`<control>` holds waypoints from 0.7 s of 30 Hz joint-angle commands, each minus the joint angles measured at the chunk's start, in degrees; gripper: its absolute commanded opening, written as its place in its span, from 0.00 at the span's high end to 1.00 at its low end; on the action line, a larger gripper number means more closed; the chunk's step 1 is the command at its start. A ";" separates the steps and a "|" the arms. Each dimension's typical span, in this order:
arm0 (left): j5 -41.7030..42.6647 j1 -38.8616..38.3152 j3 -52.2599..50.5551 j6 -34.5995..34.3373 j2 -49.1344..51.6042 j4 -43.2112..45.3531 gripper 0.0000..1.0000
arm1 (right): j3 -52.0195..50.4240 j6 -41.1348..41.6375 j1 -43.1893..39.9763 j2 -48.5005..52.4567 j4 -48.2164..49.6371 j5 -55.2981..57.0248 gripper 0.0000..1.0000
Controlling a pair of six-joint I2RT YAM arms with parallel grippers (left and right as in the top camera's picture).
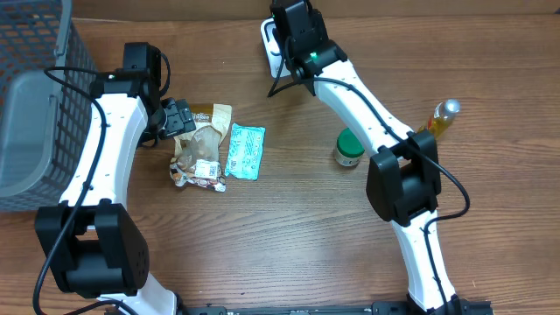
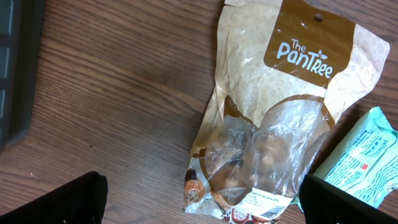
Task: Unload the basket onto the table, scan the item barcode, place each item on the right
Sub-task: 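Hold the Kleenex pack over the white scanner's window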
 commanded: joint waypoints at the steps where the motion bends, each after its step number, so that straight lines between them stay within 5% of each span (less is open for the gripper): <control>1: -0.52 0.24 -0.31 -0.39 0.57 -0.07 0.00 | 0.90 -3.21 0.17 2.67 3.52 2.49 0.96; 15: -0.52 0.24 -0.31 -0.39 0.57 -0.07 0.00 | 0.90 -8.48 0.31 7.37 6.58 2.47 0.96; 21: -0.52 0.24 -0.31 -0.39 0.57 -0.07 0.00 | 0.92 -25.55 1.33 7.34 11.78 5.75 0.96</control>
